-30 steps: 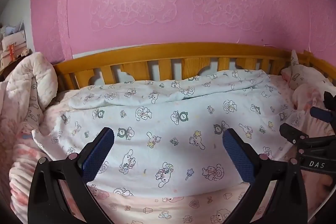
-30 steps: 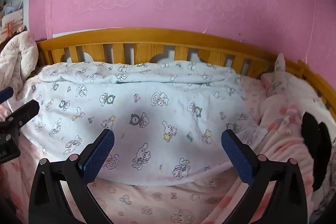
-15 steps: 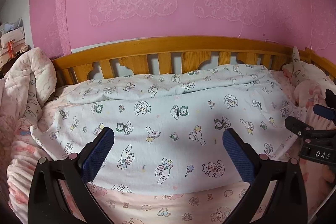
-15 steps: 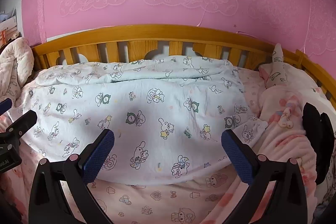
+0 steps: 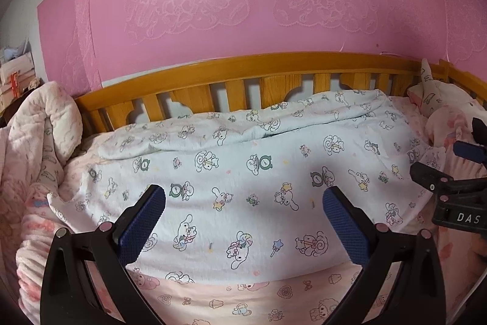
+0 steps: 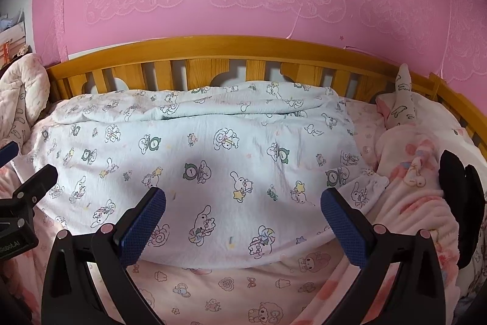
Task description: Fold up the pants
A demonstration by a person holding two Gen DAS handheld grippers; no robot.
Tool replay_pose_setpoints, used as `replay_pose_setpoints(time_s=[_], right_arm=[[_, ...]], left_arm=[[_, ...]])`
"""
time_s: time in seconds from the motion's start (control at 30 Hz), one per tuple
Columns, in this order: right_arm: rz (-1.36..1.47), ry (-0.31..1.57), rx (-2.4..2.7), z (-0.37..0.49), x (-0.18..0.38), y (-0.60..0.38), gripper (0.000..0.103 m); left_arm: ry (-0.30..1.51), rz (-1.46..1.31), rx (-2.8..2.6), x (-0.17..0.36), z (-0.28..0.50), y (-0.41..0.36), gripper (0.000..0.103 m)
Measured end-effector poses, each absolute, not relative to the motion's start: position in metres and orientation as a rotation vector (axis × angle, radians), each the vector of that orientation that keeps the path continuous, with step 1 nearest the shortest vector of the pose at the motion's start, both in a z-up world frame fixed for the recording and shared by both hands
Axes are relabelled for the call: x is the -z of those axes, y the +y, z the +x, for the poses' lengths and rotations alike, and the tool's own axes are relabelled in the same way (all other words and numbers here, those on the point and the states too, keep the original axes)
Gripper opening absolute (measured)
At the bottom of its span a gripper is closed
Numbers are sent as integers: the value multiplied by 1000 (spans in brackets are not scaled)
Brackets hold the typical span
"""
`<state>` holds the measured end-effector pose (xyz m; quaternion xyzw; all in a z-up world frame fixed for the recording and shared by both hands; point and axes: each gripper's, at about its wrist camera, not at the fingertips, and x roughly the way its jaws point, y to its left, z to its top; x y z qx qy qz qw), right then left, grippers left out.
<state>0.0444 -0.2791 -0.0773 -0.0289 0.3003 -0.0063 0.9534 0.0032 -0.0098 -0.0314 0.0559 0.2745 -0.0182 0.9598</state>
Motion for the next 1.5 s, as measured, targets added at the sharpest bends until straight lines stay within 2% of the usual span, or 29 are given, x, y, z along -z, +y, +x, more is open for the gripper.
replay_pose_setpoints(time_s=[0.87, 1.5], right_arm=[[-59, 612, 4, 44, 76, -279, 103], [-57, 610, 0, 43, 77, -278, 103]], left_arm=[[524, 180, 17, 31, -1, -18, 103], [562, 123, 31, 34, 4, -10, 103]])
